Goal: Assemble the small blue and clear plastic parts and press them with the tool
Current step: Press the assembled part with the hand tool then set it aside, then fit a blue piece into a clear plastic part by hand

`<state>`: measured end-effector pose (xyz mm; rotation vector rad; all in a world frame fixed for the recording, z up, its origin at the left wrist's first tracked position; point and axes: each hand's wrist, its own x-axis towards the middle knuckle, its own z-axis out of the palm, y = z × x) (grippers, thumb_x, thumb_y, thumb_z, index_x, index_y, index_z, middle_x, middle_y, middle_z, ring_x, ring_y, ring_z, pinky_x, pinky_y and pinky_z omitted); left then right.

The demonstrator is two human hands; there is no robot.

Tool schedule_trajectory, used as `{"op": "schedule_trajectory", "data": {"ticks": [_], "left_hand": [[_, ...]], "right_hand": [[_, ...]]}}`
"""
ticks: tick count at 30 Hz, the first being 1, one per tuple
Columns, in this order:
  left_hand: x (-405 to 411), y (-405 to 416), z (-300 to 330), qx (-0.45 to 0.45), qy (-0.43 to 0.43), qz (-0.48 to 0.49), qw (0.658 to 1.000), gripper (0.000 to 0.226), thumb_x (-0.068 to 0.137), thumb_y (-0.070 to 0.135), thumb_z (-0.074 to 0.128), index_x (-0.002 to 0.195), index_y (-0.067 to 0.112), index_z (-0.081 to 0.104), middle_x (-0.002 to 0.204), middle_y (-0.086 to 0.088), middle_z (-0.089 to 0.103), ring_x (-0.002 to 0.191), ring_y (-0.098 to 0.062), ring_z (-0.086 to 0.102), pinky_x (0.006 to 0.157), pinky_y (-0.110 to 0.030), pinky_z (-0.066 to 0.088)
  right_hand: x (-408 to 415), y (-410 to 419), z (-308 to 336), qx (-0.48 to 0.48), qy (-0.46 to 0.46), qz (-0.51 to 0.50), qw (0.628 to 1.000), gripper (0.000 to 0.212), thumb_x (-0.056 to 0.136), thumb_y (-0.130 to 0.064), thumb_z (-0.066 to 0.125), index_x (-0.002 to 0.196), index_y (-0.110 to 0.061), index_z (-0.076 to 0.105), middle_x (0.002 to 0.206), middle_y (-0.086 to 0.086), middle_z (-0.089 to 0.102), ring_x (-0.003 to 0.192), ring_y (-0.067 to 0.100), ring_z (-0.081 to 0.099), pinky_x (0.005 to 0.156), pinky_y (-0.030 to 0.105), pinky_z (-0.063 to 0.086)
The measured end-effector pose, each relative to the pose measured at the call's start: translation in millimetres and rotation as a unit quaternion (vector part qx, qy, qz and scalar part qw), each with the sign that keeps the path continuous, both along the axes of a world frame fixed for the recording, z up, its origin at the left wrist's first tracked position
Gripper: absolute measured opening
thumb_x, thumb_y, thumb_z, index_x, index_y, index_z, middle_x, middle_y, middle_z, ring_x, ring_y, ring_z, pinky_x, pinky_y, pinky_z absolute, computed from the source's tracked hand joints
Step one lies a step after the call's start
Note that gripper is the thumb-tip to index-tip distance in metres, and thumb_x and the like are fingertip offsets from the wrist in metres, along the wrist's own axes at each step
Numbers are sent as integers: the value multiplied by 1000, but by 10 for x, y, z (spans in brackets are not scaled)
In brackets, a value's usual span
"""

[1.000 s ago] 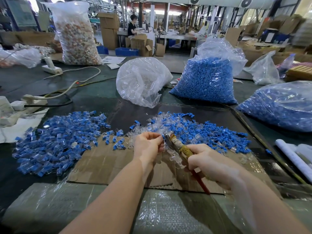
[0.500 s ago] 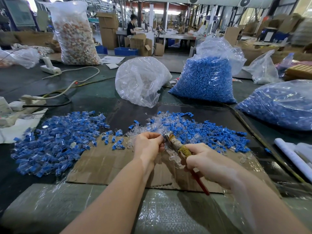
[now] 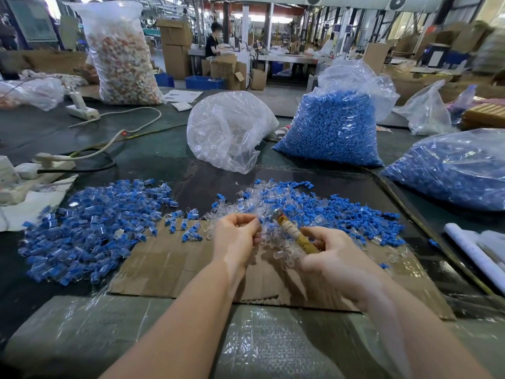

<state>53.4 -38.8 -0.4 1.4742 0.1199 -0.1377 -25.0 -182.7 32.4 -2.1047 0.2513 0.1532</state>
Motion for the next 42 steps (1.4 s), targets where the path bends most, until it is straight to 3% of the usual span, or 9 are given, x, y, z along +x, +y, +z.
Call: {"op": "schedule_trajectory", "data": {"ticks": [3,6,8,14,16,21,28,35,42], "left_hand": [[58,223,-49,199,-113,58,972,10,89,7,58,83,16,60,77,0,62,64,-10,57,54,-13,46],[158,522,-140,359,-189,126,905,12,91,12,57,96,15,67,84,4,61,76,-11,54,60,-13,40],[239,705,-230,434,-200,147,866,17,91,14,57,102,14,69,94,0,60,89,-15,47,74,-24,36],[282,791,-301,539,-193,154,805,22,90,22,59,110,24,68,101,0,57,96,-20,39,84,-35,31],[236,686,-273,520,-237,138,809,23,88,20,62,109,23,68,102,1,56,98,-19,39,86,-31,30],[78,389,-240,427,-327,-18,843,13,86,20,64,98,17,70,85,11,54,78,-4,48,66,-10,39],[27,281,-358,445,-295,-75,842,21,87,22,63,107,17,67,93,10,51,84,-6,51,75,-13,38],[-10,151,-289,417,-296,-58,857,18,86,18,64,104,15,68,90,12,51,84,-4,50,76,-9,35],[-62,24,-252,331,-252,-69,907,12,85,13,64,96,17,69,88,13,53,82,-2,53,70,-4,42]], "right_hand": [[39,-110,-36,-60,-49,-48,996,53,76,-2,64,126,-12,50,92,4,56,56,1,52,47,15,37],[110,-297,-93,-174,-56,-106,977,63,76,-12,66,136,-15,44,120,12,54,101,24,53,81,35,46],[147,-411,-142,-233,-37,-133,963,71,78,-20,69,142,-15,37,134,12,45,122,28,42,100,41,38],[226,-626,-247,-321,-7,-155,934,72,82,-43,66,141,-11,39,137,15,45,127,31,39,103,39,32],[244,-674,-269,-340,0,-158,927,72,83,-47,64,140,-11,40,135,15,46,125,31,40,102,39,33],[247,-726,-296,-379,24,-155,912,70,86,-53,56,142,-15,37,131,13,47,122,30,41,99,39,36],[229,-691,-300,-418,37,-147,896,68,87,-57,51,143,-23,33,136,8,43,128,28,37,103,44,34],[235,-386,-309,-411,-197,-64,888,18,85,-29,66,103,-25,67,107,-5,59,105,14,48,94,33,34],[339,-270,-449,-468,-166,-33,867,17,90,-30,59,104,-31,68,106,-8,55,106,15,44,93,36,31]]}}
